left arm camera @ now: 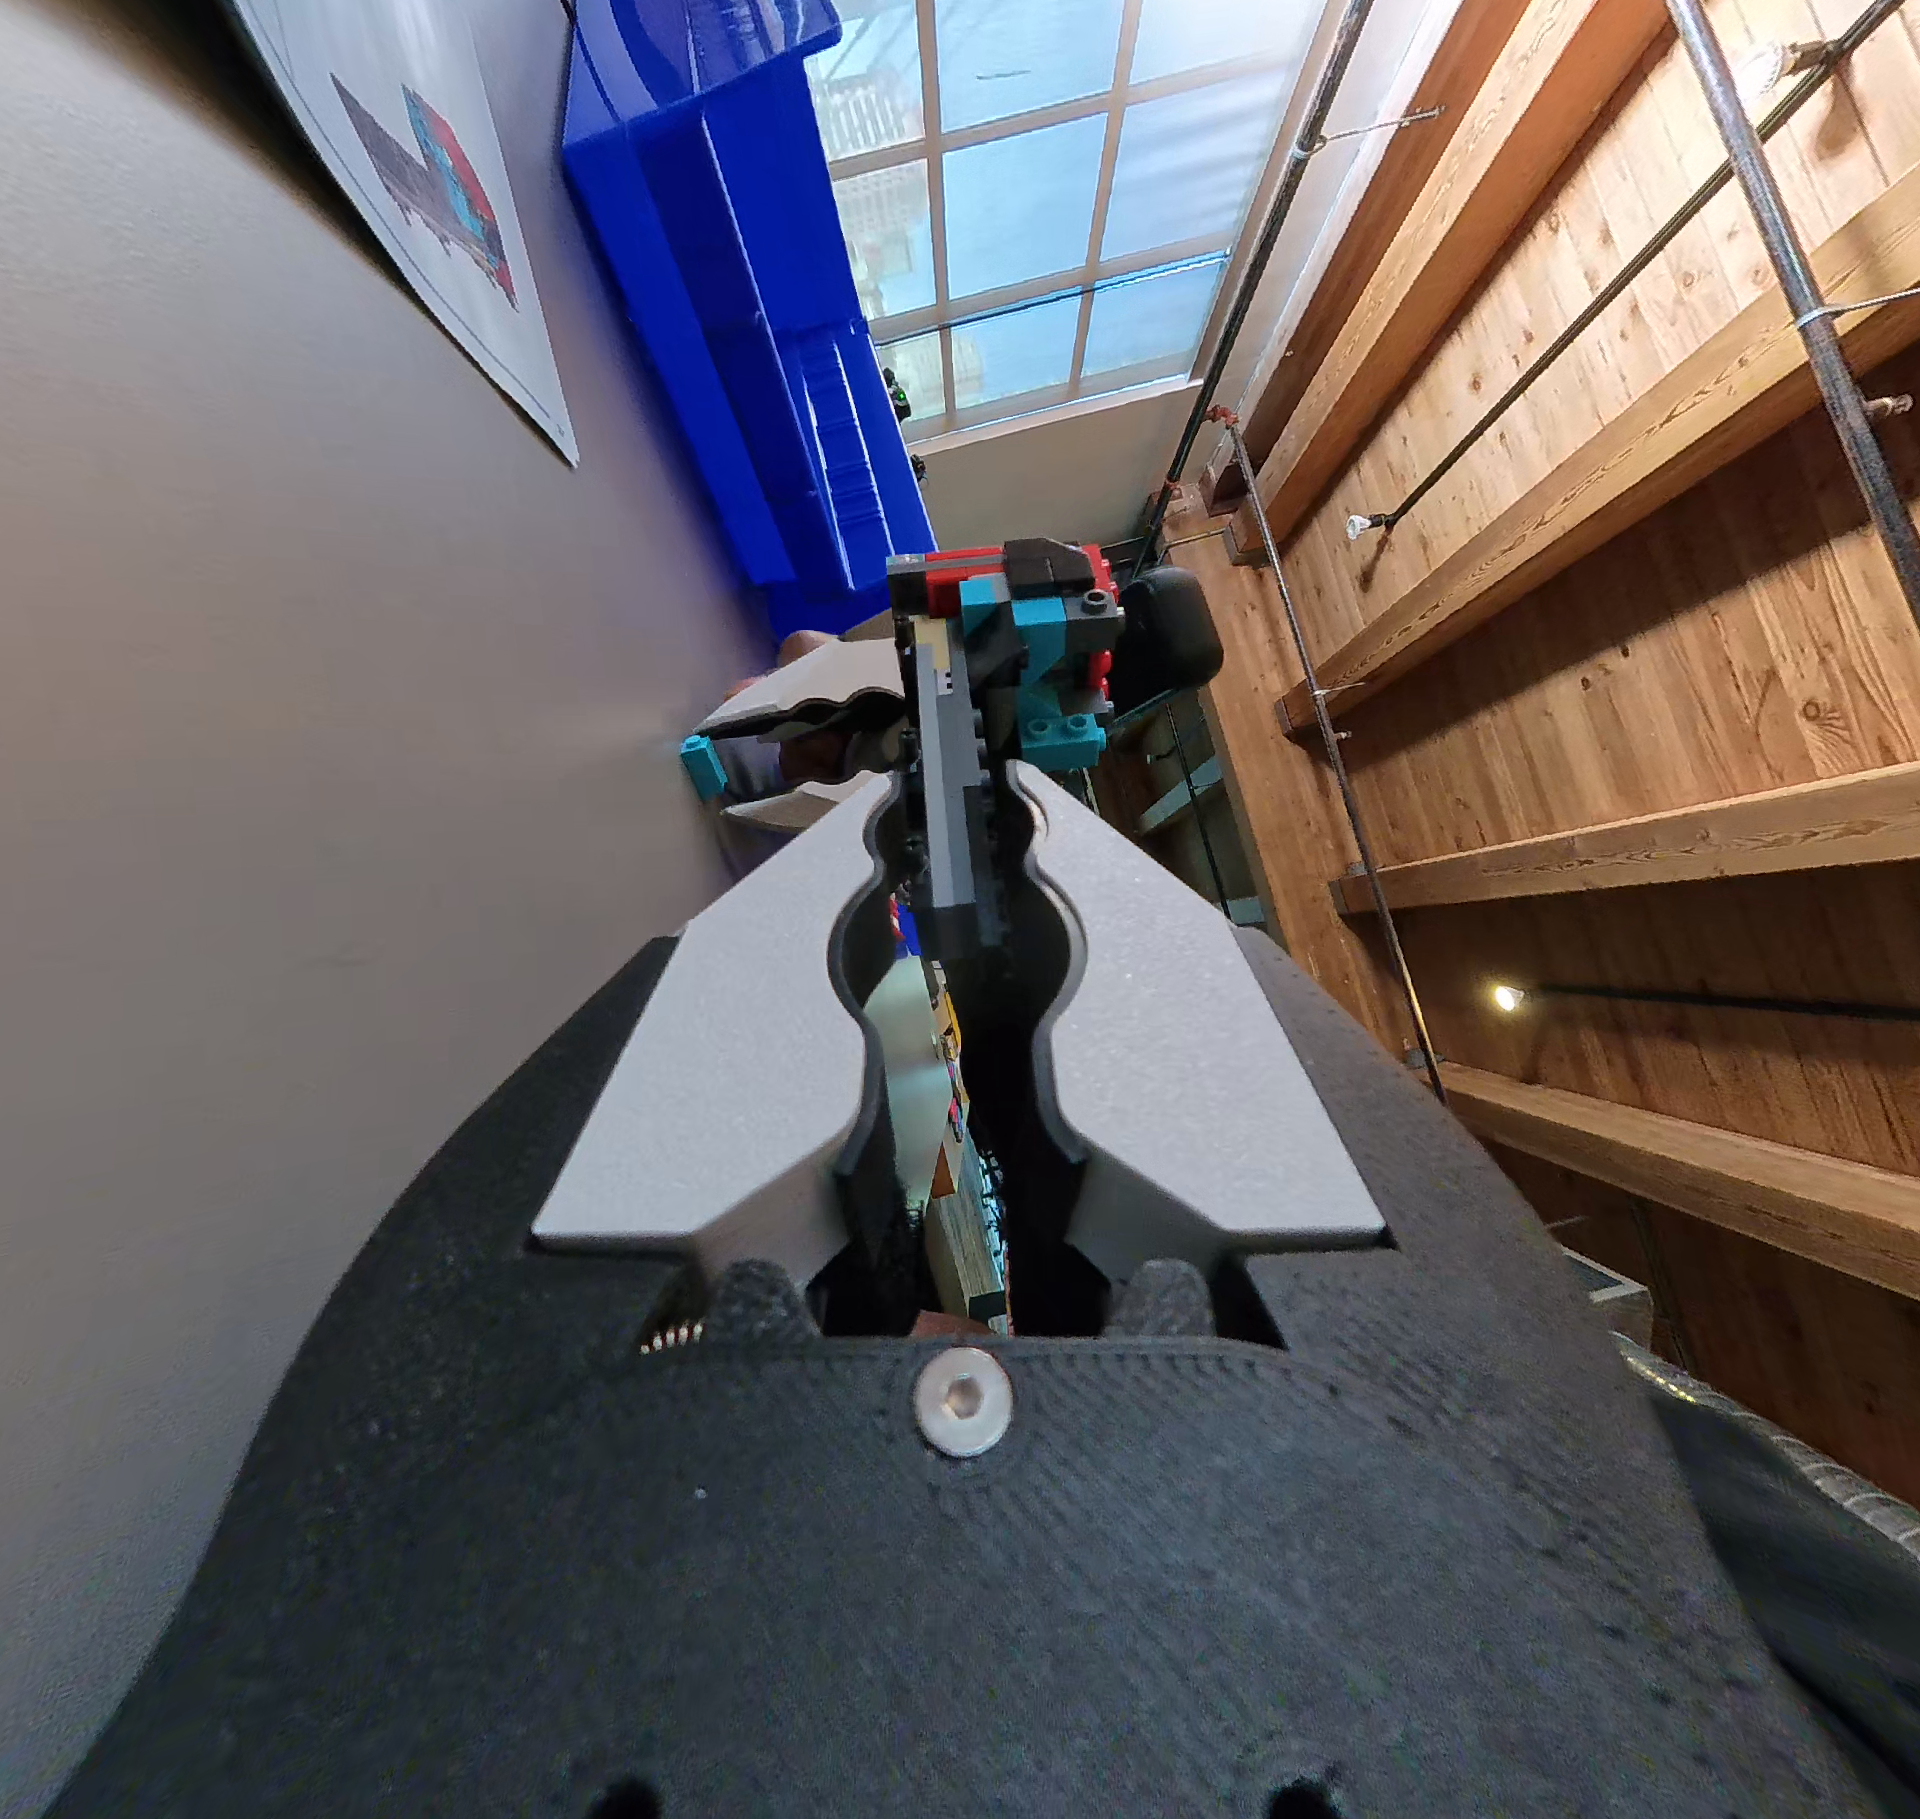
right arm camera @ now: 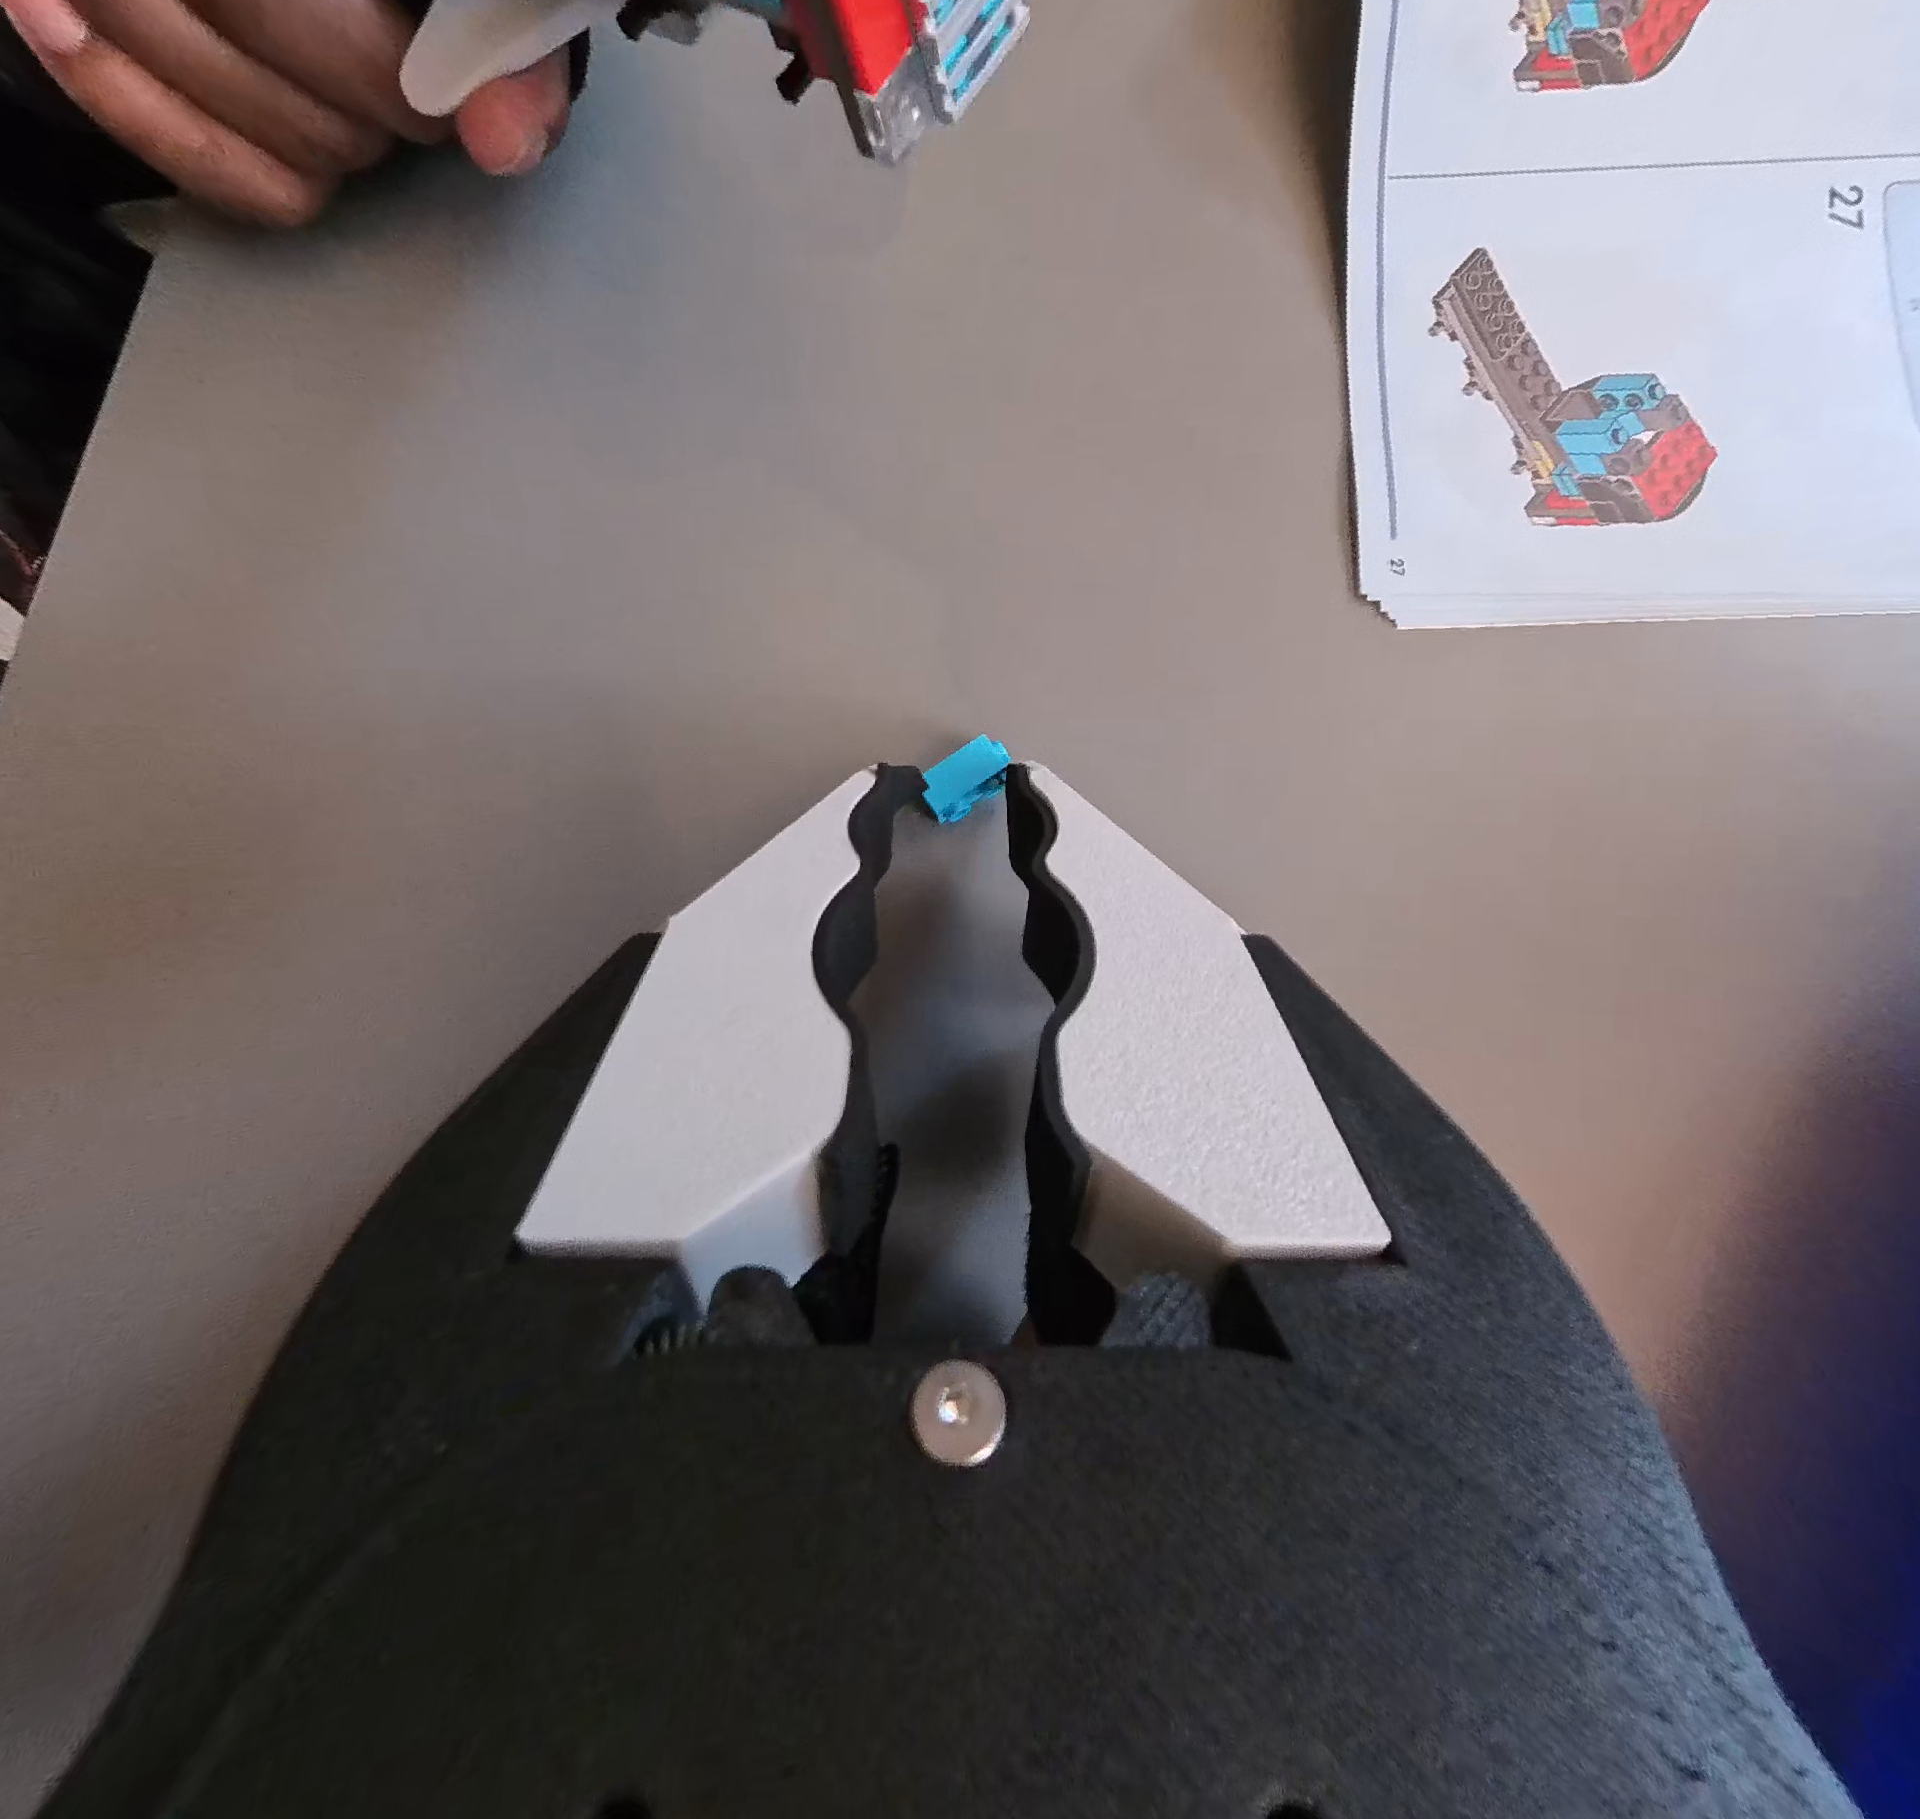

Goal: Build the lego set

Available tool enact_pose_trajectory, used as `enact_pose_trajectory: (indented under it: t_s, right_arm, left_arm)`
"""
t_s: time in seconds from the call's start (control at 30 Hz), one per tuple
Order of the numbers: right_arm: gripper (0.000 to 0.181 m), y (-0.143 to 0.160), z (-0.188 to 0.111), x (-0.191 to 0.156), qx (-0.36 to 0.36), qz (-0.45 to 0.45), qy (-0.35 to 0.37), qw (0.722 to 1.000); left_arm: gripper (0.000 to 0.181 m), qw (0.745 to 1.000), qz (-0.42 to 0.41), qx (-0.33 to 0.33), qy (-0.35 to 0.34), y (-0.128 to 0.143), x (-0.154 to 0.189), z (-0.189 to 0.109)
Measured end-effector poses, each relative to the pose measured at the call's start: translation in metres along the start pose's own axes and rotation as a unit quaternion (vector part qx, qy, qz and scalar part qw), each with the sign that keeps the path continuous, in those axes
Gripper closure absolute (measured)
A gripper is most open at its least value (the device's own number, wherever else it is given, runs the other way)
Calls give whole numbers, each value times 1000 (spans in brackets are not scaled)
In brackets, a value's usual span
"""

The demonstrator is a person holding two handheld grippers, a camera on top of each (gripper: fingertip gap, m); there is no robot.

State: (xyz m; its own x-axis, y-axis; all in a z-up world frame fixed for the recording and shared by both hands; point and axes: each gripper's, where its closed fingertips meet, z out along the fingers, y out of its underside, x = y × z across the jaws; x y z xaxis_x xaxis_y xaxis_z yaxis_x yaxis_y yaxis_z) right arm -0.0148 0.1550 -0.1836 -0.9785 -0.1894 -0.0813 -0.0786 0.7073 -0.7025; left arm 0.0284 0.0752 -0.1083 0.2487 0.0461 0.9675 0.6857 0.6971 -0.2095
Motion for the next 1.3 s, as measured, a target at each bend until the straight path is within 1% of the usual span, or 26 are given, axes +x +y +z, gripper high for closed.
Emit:
enact_pose_trajectory:
  t_s: [0.23, 0.5, 0.63, 0.93, 1.0, 1.13, 1.3]
  right_arm:
    - [157, 2, -2, -2, 2, -4, 18, 1000]
    - [158, 3, -6, -9, 21, -9, 48, 999]
    - [157, 12, -7, -11, 5, -14, 60, 998]
    - [158, 13, -9, -9, 6, -18, 90, 996]
    - [160, 15, -11, -7, 6, -16, 99, 995]
    - [172, 16, -12, -5, 0, -8, 110, 994]
    - [173, 15, -14, -4, -23, 18, 138, 990]
  left_arm:
    - [165, 1000, 1, 1, -2, 0, 0, 0]
    - [165, 1000, 3, 0, -2, 0, 0, 0]
    - [165, 1000, 5, 1, -3, 0, 0, 0]
    - [165, 1000, 9, 0, -6, 1, -1, 0]
    - [165, 1000, 9, 0, -6, 1, -1, 0]
    - [165, 1000, 12, -1, -7, 2, -1, 1]
    - [165, 1000, 17, -6, -19, 3, -3, 1]
